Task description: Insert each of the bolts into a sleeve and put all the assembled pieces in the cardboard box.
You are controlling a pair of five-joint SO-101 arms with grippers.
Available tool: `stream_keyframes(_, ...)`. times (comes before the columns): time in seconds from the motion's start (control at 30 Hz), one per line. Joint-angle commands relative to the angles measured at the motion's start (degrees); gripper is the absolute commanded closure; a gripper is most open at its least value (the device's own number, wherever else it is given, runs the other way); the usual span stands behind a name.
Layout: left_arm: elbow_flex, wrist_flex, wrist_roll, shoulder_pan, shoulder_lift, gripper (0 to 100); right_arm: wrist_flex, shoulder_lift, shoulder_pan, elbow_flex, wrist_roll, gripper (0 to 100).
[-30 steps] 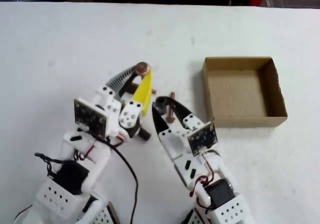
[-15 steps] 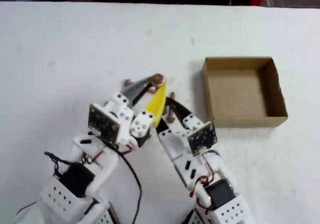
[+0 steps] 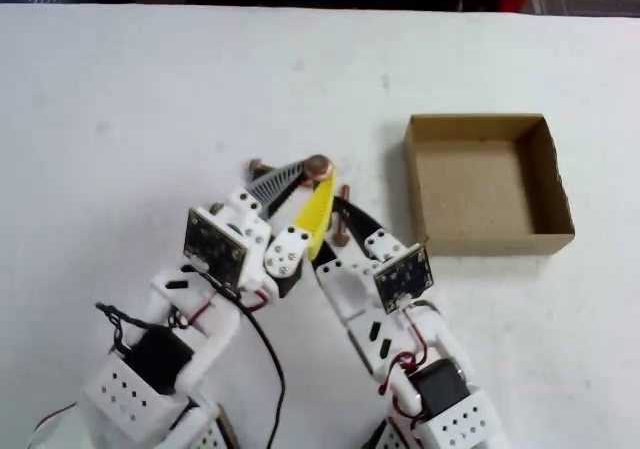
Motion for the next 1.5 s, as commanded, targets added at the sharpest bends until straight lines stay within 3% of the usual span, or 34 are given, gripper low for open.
stream_keyframes(0.0, -0.9, -1.4, 0.1, 0.1, -1.4, 98, -0.2, -0.7, -0.1, 0.5, -0.4, 98.2)
stream_keyframes(0.7, 6.9, -1.8, -0.4, -3.6, -1.4, 97, 0.0, -0.7, -0.1, 0.5, 3.3, 98.1)
stream_keyframes(0.93, 7.3, -1.4, 0.1, -5.1, -1.4, 78, 0.0, -0.7, 0.0, 0.5, 3.3, 98.1)
stream_keyframes(1.13, 6.9, -1.8, 0.0, -9.4, -1.4, 80, 0.0, -0.7, 0.0, 0.5, 3.4, 98.1)
stream_keyframes(1.47, 6.9, -1.8, -0.1, -9.4, -1.4, 69, 0.0, -0.6, 0.0, 0.5, 3.5, 98.1)
